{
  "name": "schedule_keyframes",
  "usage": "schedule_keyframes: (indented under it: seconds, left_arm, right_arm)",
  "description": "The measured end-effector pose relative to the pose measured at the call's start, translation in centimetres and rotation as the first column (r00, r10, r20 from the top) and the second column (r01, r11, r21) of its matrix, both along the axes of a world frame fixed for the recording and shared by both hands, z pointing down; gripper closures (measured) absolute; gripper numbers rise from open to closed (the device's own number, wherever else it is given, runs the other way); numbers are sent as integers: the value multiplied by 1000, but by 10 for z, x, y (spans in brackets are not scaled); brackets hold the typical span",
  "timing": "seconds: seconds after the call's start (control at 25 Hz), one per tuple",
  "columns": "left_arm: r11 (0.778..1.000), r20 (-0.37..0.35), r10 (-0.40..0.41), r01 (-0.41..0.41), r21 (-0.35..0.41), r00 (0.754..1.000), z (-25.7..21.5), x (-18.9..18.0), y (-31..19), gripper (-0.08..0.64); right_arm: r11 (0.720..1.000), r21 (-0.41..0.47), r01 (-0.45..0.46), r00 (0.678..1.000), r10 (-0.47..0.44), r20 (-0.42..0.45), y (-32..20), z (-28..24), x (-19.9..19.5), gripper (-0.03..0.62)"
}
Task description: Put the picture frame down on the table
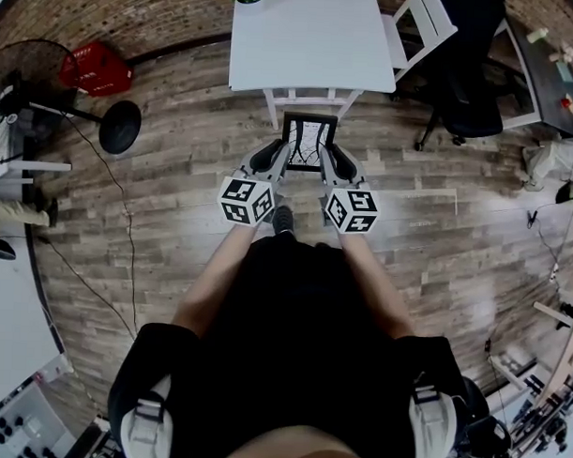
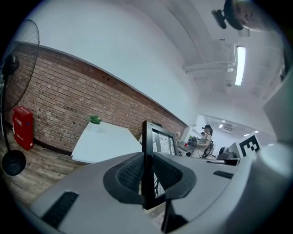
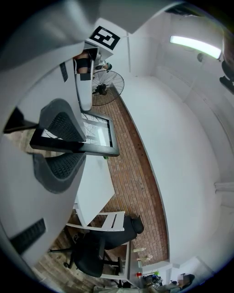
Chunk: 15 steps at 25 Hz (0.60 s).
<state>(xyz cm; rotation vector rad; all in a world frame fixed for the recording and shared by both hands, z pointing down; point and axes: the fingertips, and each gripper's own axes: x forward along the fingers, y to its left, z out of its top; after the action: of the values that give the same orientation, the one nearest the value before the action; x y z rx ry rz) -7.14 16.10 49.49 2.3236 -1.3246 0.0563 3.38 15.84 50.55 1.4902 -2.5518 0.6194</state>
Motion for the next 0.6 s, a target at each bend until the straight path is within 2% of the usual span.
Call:
schedule_keyframes:
  seconds: [0.36,0.6]
  left_arm:
    - [1000,5,9,-9,0,1000,3,-21,-10,483]
    - [1000,0,20,-20,-9,1000,2,-21,-15,482]
  right_arm:
    - [1000,-9,-14,1000,14,13,-10,4,-21,520]
    - [1000,-12,-22,1000,22,14,-13,4,-20,520]
